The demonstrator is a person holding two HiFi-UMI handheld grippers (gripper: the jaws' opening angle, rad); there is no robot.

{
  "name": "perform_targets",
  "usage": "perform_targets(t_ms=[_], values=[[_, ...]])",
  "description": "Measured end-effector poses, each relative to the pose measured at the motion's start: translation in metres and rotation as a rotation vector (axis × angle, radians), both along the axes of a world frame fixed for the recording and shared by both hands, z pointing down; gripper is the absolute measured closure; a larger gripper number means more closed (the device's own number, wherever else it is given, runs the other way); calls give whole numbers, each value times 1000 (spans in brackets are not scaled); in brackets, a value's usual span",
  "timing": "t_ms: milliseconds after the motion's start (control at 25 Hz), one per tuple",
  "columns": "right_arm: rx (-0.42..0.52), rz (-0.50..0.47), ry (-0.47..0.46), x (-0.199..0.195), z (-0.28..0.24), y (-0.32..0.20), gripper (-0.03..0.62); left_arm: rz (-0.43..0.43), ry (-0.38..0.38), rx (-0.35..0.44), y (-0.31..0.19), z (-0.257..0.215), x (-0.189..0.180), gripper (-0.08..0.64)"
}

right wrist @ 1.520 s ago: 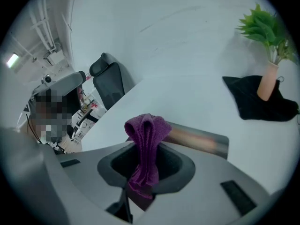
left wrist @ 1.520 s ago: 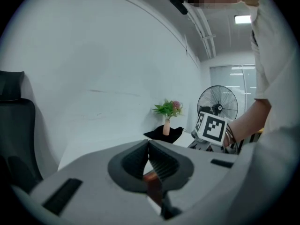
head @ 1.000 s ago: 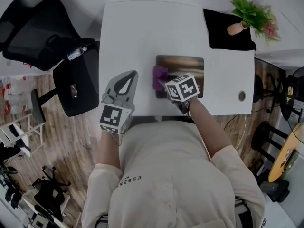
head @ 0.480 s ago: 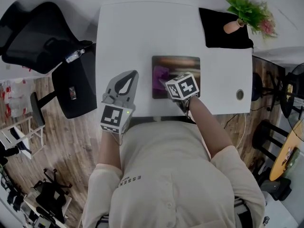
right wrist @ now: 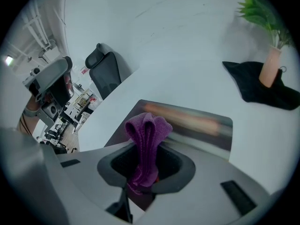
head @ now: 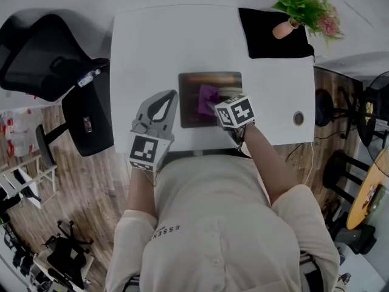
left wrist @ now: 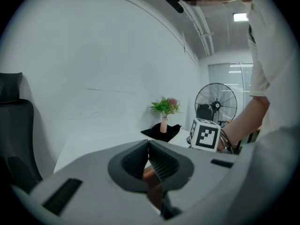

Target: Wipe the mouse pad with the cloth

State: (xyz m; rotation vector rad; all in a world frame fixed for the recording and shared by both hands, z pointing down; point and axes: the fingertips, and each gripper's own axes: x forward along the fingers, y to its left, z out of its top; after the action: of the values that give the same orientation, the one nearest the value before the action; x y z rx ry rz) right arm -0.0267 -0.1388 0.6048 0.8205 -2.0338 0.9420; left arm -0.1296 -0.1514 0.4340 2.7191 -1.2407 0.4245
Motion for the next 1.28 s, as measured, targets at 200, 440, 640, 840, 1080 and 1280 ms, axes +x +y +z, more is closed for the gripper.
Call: perform_targets(t_ms=[200, 440, 640, 840, 1080, 1280], values=[[1, 8, 4, 30, 1, -2, 491, 9, 4, 0, 0, 1, 27, 558], [5, 23, 13, 65, 3, -2, 491, 19, 5, 4, -1, 3, 57, 558], [8, 57, 40, 103, 2, -1, 491, 27, 6, 3, 2, 3, 82, 558], [8, 90, 59, 132, 3, 0, 491, 35, 0, 6, 6, 3, 97, 558], [19, 137, 110, 153, 0, 1, 491, 58, -10, 13, 9, 0, 100, 557], [70, 166, 92, 140, -27, -3, 491, 85, -5, 40, 8, -10, 89, 558]])
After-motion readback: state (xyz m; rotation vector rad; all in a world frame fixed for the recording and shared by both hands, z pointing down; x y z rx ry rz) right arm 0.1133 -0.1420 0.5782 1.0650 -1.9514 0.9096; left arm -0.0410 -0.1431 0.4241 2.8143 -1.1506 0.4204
